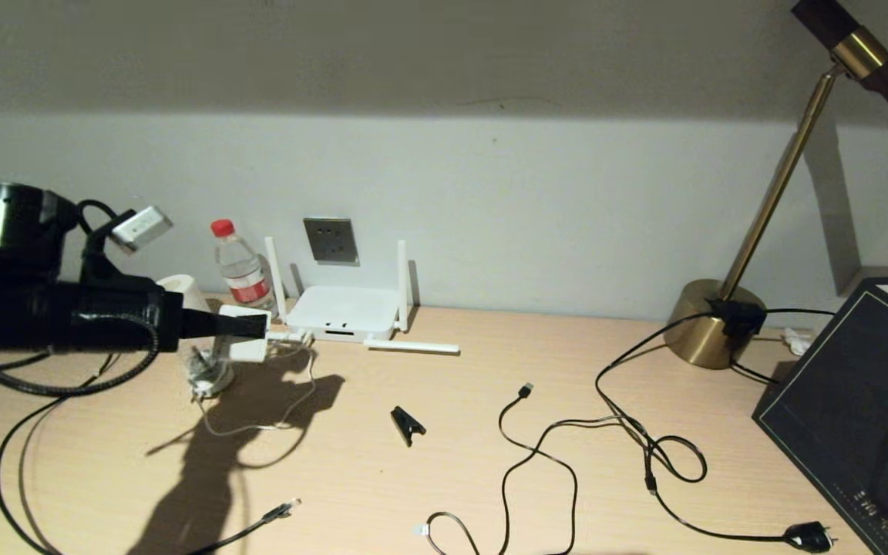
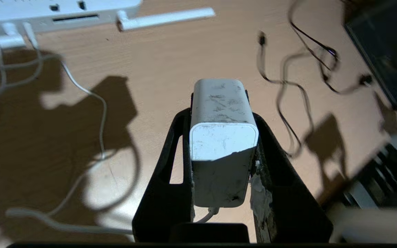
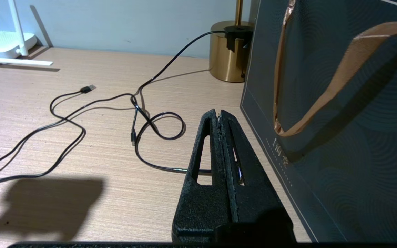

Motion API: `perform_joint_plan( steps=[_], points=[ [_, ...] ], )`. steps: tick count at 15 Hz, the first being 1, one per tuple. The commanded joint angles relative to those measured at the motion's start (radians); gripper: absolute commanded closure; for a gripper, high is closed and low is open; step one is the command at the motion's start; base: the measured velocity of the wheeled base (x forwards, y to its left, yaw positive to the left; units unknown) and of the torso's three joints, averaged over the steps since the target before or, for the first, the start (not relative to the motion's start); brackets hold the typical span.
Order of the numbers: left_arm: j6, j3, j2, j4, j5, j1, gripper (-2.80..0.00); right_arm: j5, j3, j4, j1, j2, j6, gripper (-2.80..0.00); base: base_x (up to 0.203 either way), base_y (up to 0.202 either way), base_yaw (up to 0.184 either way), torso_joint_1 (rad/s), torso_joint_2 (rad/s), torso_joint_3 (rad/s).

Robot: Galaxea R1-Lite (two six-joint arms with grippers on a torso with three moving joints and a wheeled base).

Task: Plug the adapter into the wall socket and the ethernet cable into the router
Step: Align plug and socket

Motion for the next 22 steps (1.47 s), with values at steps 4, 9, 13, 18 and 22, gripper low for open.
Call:
perform_joint_plan(
  steps=[4,9,13,18,22],
  points=[
    [-0.110,0.217,0.360,-1.045,0.417,-0.154,0.00,0.000,0.035,-0.001,0.000,0.000,0.000,0.00,0.000,0.000,0.000,0.000,0.00,0.000],
    [-0.052,0.001,0.631,-1.421,0.646,-0.224,0.00,0.000,0.035,-0.001,0.000,0.000,0.000,0.00,0.000,0.000,0.000,0.000,0.00,0.000],
    [-0.026,0.006,0.661,-1.563,0.681,-0.228,0.00,0.000,0.035,-0.002,0.000,0.000,0.000,0.00,0.000,0.000,0.000,0.000,0.00,0.000],
    [-0.055,0.016,0.697,-1.643,0.681,-0.220,0.00,0.000,0.035,-0.002,0.000,0.000,0.000,0.00,0.000,0.000,0.000,0.000,0.00,0.000],
    [-0.097,-0.043,0.764,-1.679,0.681,-0.220,0.00,0.000,0.035,-0.001,0.000,0.000,0.000,0.00,0.000,0.000,0.000,0.000,0.00,0.000]
  ],
)
